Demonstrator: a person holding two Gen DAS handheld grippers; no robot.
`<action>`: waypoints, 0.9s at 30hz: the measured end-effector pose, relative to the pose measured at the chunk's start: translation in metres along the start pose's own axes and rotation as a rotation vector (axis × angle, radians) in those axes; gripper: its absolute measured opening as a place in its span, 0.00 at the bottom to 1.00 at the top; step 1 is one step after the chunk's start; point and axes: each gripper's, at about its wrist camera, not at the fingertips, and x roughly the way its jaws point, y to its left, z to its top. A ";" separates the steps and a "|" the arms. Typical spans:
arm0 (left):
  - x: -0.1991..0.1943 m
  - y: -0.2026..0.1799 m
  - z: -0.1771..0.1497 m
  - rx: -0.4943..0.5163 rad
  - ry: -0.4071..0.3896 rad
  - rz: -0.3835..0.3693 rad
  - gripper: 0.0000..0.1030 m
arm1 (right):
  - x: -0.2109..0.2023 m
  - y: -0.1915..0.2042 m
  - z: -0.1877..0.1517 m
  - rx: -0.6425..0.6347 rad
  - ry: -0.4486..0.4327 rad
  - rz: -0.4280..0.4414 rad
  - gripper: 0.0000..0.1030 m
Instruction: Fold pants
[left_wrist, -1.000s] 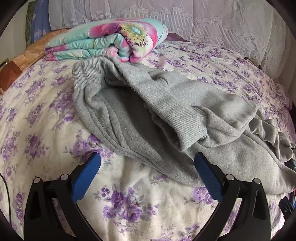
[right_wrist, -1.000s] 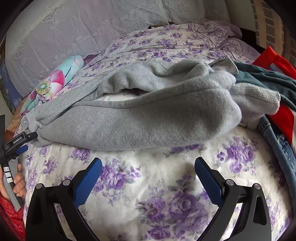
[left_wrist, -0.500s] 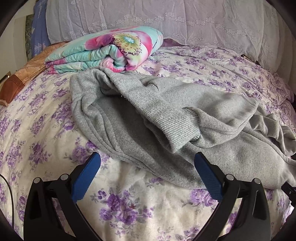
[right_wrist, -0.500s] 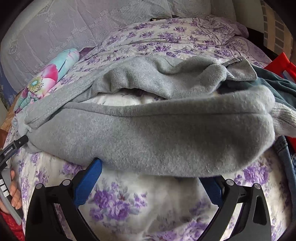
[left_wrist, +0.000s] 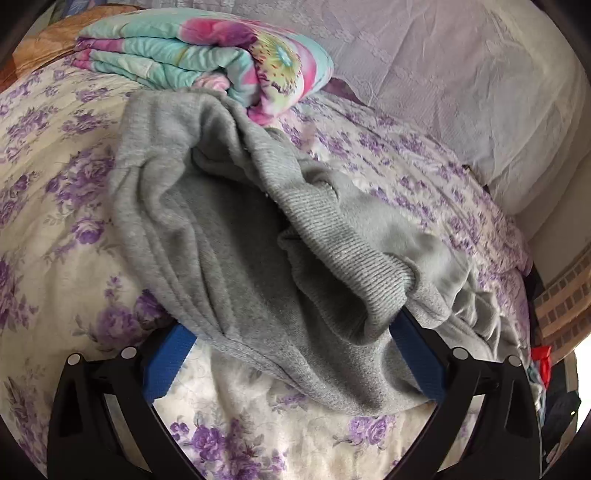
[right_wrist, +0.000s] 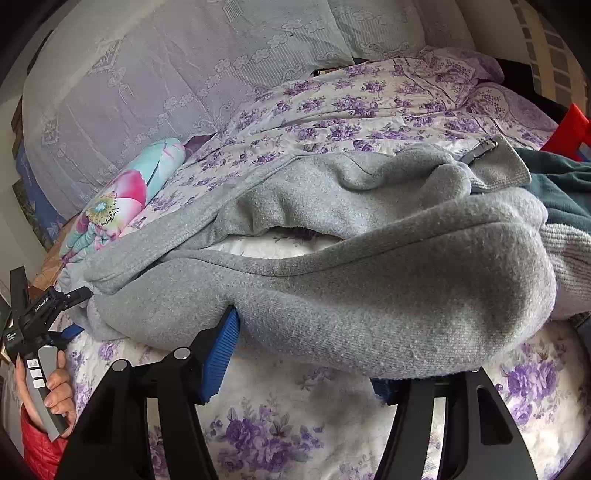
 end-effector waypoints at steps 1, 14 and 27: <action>-0.004 0.005 0.002 -0.033 -0.025 -0.014 0.96 | -0.001 -0.002 0.000 0.008 -0.001 0.007 0.58; -0.021 0.018 -0.006 -0.102 -0.007 -0.136 0.95 | -0.002 -0.002 0.000 0.012 0.008 0.010 0.58; -0.031 -0.036 -0.003 -0.074 0.153 -0.087 0.95 | 0.005 -0.005 0.000 0.039 0.056 0.042 0.67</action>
